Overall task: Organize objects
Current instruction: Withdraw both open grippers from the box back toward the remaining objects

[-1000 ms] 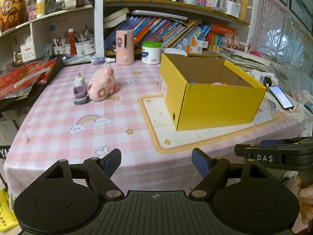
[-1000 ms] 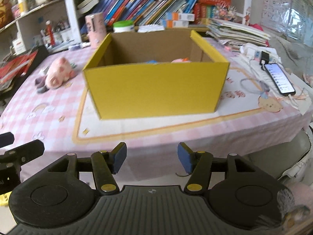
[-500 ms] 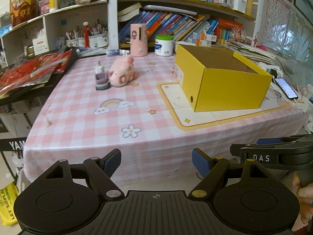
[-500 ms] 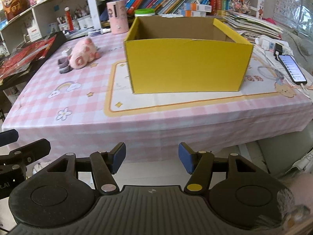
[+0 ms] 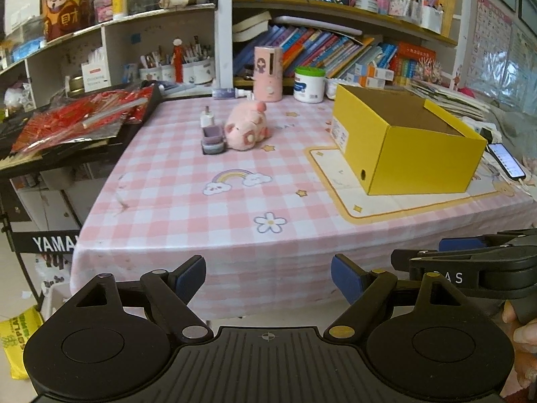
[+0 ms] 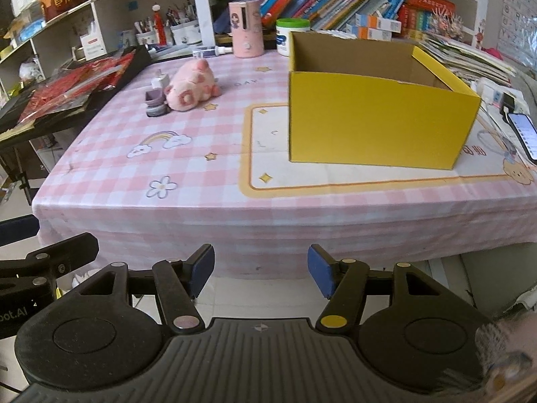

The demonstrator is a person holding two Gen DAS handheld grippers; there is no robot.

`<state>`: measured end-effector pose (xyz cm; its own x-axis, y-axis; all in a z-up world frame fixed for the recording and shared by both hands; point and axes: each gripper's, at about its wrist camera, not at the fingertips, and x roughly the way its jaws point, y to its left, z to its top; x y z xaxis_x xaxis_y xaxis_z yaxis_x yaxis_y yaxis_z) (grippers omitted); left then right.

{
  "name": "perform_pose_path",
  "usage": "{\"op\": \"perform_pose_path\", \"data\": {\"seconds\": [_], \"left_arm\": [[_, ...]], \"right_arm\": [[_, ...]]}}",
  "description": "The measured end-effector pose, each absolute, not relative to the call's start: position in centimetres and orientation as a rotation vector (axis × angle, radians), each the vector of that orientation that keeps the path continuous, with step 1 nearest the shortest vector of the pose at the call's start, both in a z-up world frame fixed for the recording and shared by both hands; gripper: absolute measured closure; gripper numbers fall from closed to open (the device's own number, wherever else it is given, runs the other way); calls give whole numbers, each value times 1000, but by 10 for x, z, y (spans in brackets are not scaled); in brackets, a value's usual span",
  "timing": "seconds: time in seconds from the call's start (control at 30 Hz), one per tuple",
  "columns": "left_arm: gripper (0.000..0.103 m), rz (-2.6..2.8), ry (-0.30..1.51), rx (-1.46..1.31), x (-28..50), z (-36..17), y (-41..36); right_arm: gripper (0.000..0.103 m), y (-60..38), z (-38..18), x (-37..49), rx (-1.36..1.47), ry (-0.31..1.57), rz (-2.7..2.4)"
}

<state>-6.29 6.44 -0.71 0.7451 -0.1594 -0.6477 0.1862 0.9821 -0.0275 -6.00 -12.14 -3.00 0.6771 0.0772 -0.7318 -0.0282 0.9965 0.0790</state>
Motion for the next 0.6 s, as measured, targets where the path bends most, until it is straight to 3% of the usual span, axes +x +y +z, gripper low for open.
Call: {"op": "perform_pose_path", "data": {"seconds": [0.6], "left_arm": [[19, -123, 709, 11, -42, -9, 92]], "right_arm": [[43, -85, -30, -30, 20, 813, 146]]}}
